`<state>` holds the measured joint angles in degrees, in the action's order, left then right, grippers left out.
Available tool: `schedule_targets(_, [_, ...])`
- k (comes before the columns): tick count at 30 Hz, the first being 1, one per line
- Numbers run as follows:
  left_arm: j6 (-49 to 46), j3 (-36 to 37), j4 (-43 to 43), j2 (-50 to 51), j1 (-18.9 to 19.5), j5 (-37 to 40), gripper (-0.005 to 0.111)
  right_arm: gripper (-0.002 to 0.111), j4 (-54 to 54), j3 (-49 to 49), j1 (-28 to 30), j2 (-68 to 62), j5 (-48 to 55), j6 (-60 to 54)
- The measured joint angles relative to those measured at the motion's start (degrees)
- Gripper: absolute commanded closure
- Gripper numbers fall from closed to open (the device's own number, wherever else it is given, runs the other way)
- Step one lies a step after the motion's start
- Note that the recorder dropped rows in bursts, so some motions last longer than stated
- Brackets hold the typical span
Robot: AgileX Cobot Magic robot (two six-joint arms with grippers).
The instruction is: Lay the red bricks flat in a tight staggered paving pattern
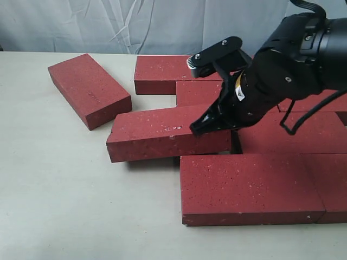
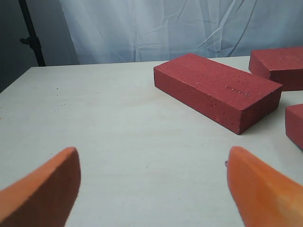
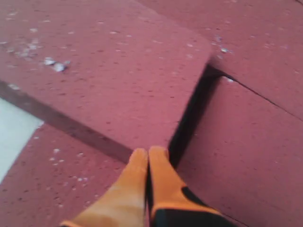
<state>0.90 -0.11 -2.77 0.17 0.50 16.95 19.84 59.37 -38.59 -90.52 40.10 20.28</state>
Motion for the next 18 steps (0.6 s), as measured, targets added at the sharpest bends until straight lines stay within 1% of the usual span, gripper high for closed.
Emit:
schedule_targets(7, [0.0,0.0,0.0,0.0,0.0,0.0,0.027,0.109,2.0,0.0,5.0,-4.3,0.3,2.6])
schedule_targets(12, [0.0,0.0,0.0,0.0,0.0,0.0,0.027,0.109,-0.7,0.0,5.3,-9.2,-5.7,2.6])
schedule_targets(18, [0.0,0.0,0.0,0.0,0.0,0.0,0.027,0.109,-2.6,0.0,5.3,-10.9,-7.2,2.8])
